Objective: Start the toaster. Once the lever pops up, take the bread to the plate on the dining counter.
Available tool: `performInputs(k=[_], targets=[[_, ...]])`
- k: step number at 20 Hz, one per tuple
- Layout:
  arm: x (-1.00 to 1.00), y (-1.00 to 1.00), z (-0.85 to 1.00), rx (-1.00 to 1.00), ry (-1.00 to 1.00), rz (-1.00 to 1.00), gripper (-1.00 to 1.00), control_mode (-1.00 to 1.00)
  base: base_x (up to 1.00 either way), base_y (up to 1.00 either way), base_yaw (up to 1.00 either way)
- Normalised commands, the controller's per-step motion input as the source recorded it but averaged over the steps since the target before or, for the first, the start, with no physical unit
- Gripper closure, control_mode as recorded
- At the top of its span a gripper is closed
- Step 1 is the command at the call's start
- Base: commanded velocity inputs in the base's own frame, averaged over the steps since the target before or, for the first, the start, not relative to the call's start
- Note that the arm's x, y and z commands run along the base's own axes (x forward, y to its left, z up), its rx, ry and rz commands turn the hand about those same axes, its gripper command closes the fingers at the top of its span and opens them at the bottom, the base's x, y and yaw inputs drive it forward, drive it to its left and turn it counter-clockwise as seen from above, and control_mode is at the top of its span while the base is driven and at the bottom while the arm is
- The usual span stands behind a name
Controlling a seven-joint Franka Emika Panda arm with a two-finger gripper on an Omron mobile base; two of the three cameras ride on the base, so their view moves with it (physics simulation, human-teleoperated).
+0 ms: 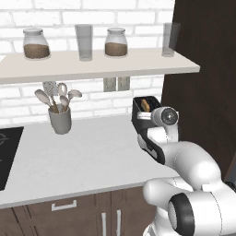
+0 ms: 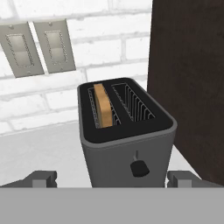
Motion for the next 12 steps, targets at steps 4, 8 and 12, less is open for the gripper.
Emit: performInputs(k=[4, 8, 12], targets=[[0.01, 0.00, -0.01, 0.00, 0.00, 0.00, -1.00, -1.00, 0.00, 0.00, 0.00], [0.02, 0.00, -0.01, 0.00, 0.00, 0.00, -1.00, -1.00, 0.00, 0.00, 0.00], [0.03, 0.00, 0.00, 0.00, 0.00, 0.00, -1.00, -1.00, 0.00, 0.00, 0.00]])
